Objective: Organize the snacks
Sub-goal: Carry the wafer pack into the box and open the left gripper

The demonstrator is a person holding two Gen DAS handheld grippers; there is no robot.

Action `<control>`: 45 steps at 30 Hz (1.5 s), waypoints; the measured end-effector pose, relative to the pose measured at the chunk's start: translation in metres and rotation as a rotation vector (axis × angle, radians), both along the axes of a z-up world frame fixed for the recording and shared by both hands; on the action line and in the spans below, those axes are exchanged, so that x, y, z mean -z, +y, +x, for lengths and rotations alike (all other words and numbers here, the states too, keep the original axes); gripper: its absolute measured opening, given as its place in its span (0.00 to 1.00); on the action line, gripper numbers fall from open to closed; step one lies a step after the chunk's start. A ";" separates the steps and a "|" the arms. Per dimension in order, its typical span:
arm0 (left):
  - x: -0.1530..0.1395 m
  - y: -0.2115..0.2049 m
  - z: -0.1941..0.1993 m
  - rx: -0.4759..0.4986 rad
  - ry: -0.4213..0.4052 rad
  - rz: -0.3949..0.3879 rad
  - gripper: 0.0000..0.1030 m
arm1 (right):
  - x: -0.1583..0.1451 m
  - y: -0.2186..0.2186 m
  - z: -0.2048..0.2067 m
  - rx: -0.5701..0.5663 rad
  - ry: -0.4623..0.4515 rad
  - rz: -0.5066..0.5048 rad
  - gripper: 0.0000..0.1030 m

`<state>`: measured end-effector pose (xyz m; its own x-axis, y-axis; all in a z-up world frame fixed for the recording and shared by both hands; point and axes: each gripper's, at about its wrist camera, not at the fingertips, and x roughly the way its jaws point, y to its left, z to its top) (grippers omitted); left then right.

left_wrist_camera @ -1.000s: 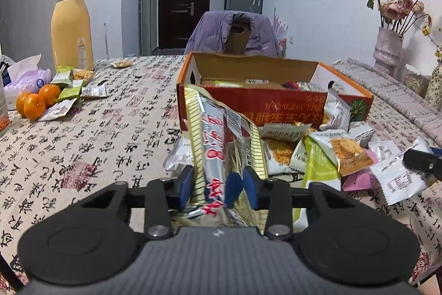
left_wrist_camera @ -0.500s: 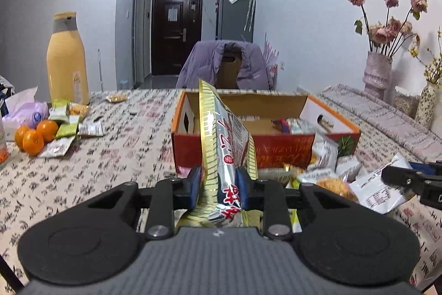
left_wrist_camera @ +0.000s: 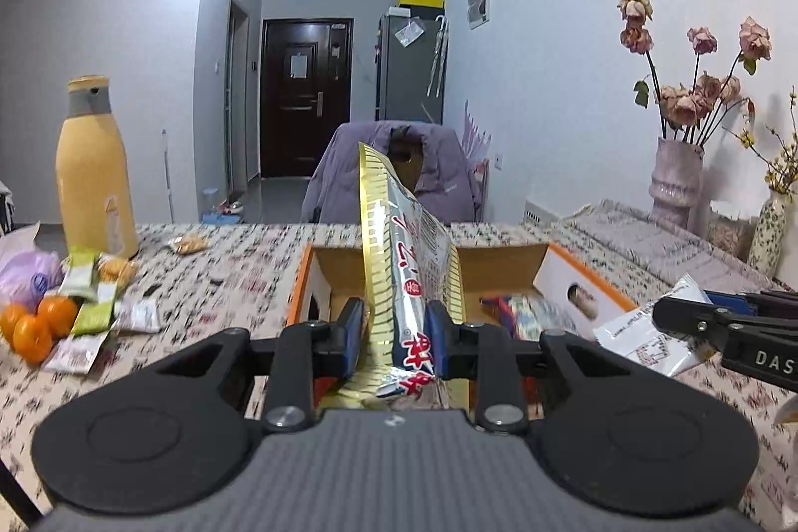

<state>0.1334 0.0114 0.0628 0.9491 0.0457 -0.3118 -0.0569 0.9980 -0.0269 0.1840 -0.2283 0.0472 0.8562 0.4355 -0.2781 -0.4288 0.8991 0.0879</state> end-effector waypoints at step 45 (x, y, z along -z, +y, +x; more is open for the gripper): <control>0.042 0.030 0.123 -0.076 0.037 -0.069 1.00 | 0.037 0.015 0.124 0.090 0.099 0.012 1.00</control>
